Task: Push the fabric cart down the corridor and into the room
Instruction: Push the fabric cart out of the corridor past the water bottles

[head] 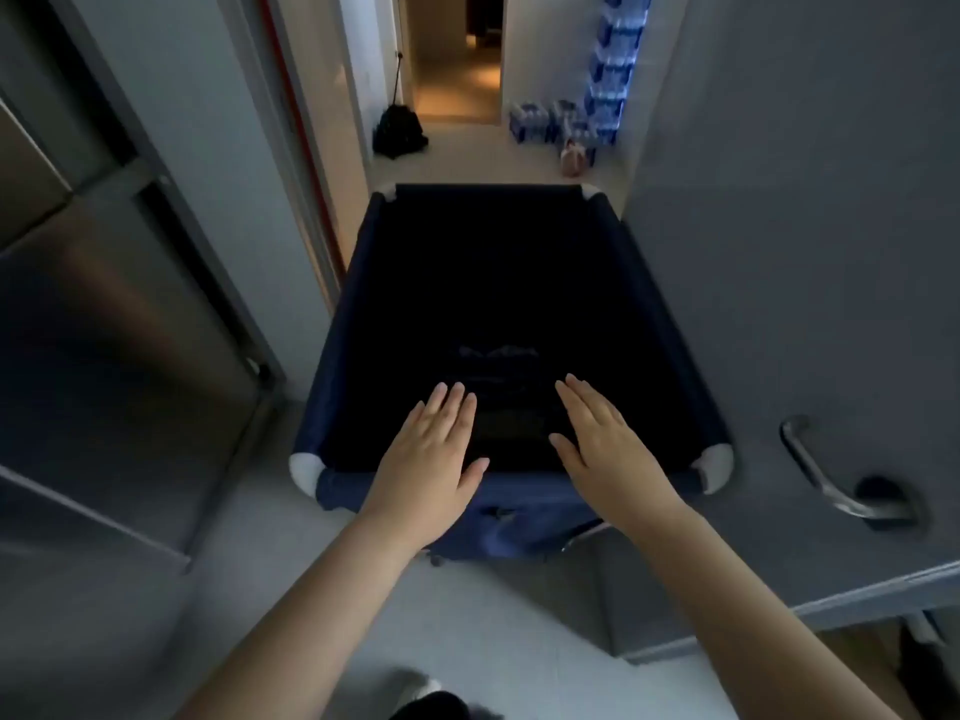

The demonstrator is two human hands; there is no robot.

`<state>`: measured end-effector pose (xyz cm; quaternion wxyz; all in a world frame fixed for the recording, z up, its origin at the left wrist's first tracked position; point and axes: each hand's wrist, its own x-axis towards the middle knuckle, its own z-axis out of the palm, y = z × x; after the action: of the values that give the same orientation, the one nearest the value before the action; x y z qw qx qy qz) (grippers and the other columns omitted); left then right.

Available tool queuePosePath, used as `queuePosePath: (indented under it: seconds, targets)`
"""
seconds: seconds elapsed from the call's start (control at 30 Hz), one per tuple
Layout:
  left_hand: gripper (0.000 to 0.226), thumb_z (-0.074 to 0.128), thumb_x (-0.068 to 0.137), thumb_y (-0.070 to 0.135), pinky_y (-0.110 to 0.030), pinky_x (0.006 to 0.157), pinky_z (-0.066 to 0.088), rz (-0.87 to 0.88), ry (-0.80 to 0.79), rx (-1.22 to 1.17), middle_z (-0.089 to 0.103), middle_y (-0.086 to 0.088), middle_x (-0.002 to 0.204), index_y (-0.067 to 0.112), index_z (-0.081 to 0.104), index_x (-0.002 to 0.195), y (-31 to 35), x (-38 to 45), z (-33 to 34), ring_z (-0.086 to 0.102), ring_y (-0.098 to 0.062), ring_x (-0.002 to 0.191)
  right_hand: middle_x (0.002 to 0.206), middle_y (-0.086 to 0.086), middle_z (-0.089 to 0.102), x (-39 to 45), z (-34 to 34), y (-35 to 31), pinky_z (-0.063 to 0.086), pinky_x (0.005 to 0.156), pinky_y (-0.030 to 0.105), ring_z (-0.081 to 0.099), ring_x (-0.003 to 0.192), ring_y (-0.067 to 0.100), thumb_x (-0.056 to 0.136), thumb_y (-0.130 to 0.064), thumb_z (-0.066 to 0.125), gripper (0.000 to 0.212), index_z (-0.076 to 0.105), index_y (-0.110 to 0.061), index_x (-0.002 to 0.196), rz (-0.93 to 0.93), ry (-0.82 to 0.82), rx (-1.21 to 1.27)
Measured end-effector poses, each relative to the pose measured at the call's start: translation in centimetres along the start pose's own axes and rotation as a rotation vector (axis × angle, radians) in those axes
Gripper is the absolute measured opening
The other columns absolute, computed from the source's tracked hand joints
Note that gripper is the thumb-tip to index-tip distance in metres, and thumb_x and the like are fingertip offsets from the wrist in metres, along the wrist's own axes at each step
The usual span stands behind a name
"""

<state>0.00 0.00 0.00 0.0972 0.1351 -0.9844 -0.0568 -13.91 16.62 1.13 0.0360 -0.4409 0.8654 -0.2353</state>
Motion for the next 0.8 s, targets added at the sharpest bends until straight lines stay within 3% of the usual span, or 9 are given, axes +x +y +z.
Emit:
queuePosePath:
  seconds: [0.13,0.33,0.53,0.8]
  targets:
    - [0.069,0.033,0.097,0.042,-0.034,0.115,-0.003,0.005,-0.235,0.039,-0.004,-0.010,0.157,0.008,-0.003,0.146,-0.8,-1.5,5.4,-0.011,-0.022,0.142,0.156,0.004,0.015,-0.4,4.2,2.7,0.018,0.113,0.030,0.011,0.142,0.017,0.098,-0.021,0.043,0.056,0.016,-0.013,0.146,0.110,-0.204,-0.042]
    - [0.068,0.035,0.097,0.035,-0.035,0.116,0.001,-0.068,-0.374,0.002,-0.004,-0.010,0.157,0.009,-0.005,0.145,-2.3,-2.7,10.9,-0.007,-0.024,0.143,0.158,0.001,0.005,-1.8,9.2,5.7,0.007,0.114,0.031,-0.001,0.143,0.015,0.100,-0.026,0.038,0.058,0.009,-0.013,0.147,0.184,-0.365,-0.126]
    - [0.071,0.034,0.097,0.035,-0.036,0.115,-0.005,-0.068,-0.337,0.049,-0.010,-0.010,0.156,0.010,-0.016,0.142,-2.8,-3.1,12.9,-0.010,-0.026,0.142,0.157,0.006,-0.009,-3.2,11.5,6.6,-0.007,0.111,0.029,-0.013,0.142,0.019,0.101,-0.028,0.032,0.062,-0.007,-0.011,0.146,0.127,-0.326,-0.266]
    - [0.077,0.037,0.096,0.034,-0.037,0.113,-0.010,-0.067,-0.341,0.052,-0.016,-0.011,0.155,0.011,-0.023,0.138,-3.2,-2.5,13.1,-0.016,-0.027,0.141,0.155,0.007,-0.017,-2.5,11.9,7.3,-0.006,0.115,0.033,-0.018,0.140,0.022,0.101,-0.025,0.028,0.063,-0.018,-0.010,0.142,0.096,-0.381,-0.341]
